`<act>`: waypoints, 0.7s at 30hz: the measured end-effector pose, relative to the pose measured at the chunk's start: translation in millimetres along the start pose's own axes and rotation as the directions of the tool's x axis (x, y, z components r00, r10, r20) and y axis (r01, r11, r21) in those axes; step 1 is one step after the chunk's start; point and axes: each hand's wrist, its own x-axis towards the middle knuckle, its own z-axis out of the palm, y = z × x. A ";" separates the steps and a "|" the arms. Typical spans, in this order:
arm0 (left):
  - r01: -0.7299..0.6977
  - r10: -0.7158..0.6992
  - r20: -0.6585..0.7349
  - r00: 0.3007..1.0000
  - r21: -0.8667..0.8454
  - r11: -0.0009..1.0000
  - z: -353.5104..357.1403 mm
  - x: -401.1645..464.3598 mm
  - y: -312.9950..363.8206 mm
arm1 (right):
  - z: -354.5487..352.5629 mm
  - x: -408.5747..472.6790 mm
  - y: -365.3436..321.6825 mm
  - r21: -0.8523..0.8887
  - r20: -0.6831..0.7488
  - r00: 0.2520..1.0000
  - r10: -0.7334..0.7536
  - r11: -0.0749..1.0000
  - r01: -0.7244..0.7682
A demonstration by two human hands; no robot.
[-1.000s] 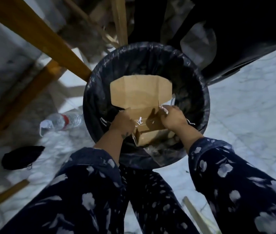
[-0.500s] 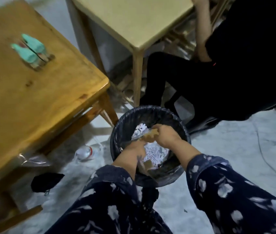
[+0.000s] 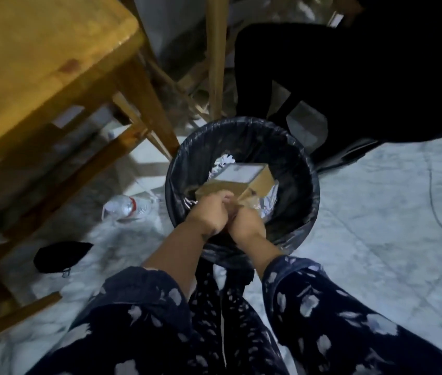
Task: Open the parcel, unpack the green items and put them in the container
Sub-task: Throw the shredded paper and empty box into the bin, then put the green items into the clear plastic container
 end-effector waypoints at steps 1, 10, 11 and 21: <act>0.025 -0.026 0.019 0.999 0.020 0.999 -0.2 0.8 -3.9 | 1.5 4.0 0.8 -0.008 0.018 1.000 0.010 1.000 -0.010; 0.073 -0.072 -0.036 0.997 0.038 0.997 -51.5 -38.0 41.0 | -104.9 -28.4 -29.2 -0.091 -0.088 0.994 -0.063 0.994 0.055; 0.057 -0.055 -0.052 0.997 0.032 0.998 -64.9 -45.0 52.5 | -120.9 -36.9 -41.2 -0.086 -0.122 0.988 -0.094 0.993 0.084; -0.067 0.084 -0.432 0.898 0.053 0.996 -226.2 -142.0 110.3 | -223.4 -146.2 -213.8 -0.208 -0.313 0.799 -0.514 0.858 0.470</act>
